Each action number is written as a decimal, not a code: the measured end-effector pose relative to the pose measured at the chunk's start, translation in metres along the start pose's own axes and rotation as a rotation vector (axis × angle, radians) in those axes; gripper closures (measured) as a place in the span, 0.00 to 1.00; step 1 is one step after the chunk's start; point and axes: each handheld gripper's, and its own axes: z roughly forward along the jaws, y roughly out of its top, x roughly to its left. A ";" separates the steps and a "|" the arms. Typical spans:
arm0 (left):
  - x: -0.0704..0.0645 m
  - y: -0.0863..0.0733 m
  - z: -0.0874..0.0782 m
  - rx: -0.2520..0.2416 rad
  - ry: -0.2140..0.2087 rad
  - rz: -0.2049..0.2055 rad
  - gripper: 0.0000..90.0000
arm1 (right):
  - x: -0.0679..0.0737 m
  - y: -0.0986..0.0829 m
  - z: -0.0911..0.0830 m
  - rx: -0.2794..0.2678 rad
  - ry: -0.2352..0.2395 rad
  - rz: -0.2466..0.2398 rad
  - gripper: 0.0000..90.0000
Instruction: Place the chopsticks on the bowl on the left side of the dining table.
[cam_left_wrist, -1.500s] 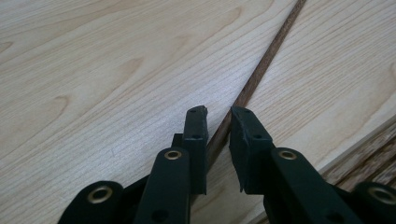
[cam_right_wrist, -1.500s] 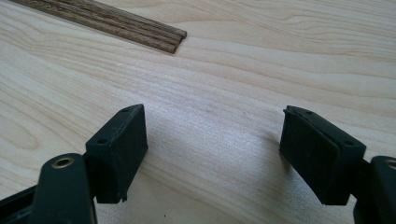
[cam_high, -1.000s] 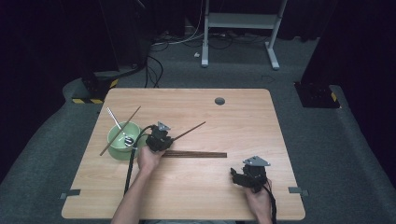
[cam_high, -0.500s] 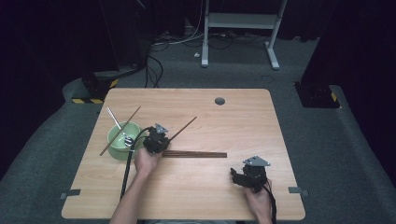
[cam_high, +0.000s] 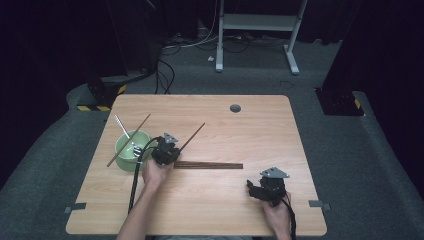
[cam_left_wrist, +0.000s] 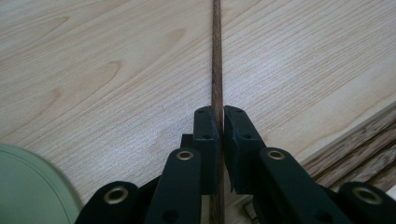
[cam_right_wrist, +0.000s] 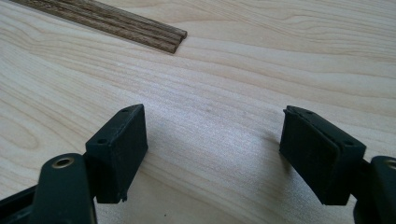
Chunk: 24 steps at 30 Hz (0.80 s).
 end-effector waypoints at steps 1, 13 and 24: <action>0.000 0.000 0.000 0.000 0.000 0.000 0.92 | 0.000 0.000 0.000 0.000 0.000 0.000 0.25; 0.001 0.000 0.000 0.001 -0.002 -0.020 0.93 | 0.000 0.000 0.000 0.000 0.000 0.000 0.25; -0.001 -0.001 -0.006 -0.004 0.012 0.012 0.93 | 0.000 0.000 0.000 0.001 0.001 -0.001 0.25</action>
